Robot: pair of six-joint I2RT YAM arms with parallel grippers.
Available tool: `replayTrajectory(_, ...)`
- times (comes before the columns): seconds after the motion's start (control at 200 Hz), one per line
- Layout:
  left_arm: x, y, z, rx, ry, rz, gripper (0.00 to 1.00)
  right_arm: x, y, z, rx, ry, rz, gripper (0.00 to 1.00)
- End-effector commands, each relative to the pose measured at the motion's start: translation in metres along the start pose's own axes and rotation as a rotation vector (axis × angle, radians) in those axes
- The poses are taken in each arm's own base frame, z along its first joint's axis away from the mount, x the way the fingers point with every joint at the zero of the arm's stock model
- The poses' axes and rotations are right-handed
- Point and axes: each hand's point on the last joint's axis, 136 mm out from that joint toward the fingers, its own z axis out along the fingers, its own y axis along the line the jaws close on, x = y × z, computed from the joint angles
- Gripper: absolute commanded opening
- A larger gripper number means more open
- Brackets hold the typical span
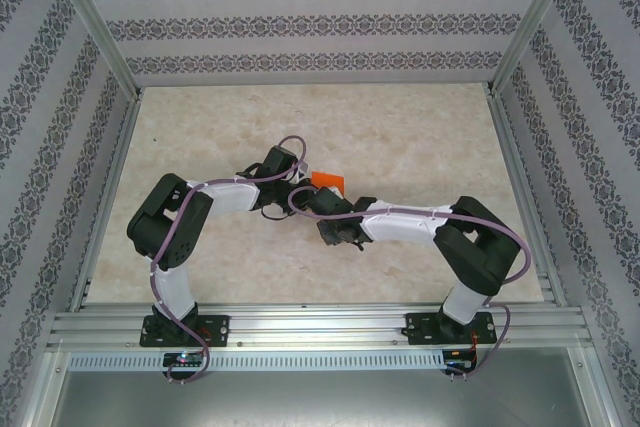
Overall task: Fold a paper plane with a square sheet of paper (fold left side to right side)
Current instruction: Fourth fold the wing at the center of the table.
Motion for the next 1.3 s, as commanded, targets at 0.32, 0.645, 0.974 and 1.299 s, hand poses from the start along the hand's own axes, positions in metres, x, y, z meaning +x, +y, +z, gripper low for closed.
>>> replayTrajectory(0.32, -0.002, -0.015, -0.003, 0.011, -0.015, 0.024, 0.18, -0.002, -0.008, 0.005, 0.081, -0.001, -0.016, 0.34)
replayTrajectory(0.645, -0.003, -0.016, -0.005, 0.009, -0.017, 0.028, 0.18, 0.001, -0.011, 0.008, 0.086, 0.005, -0.008, 0.29)
replayTrajectory(0.974, -0.003, -0.017, -0.006, 0.005, -0.019, 0.032, 0.18, 0.005, -0.012, 0.013, 0.065, 0.018, 0.011, 0.24)
replayTrajectory(1.299, -0.005, -0.022, -0.009, 0.005, -0.020, 0.045, 0.23, 0.009, -0.012, 0.018, -0.001, 0.023, 0.053, 0.18)
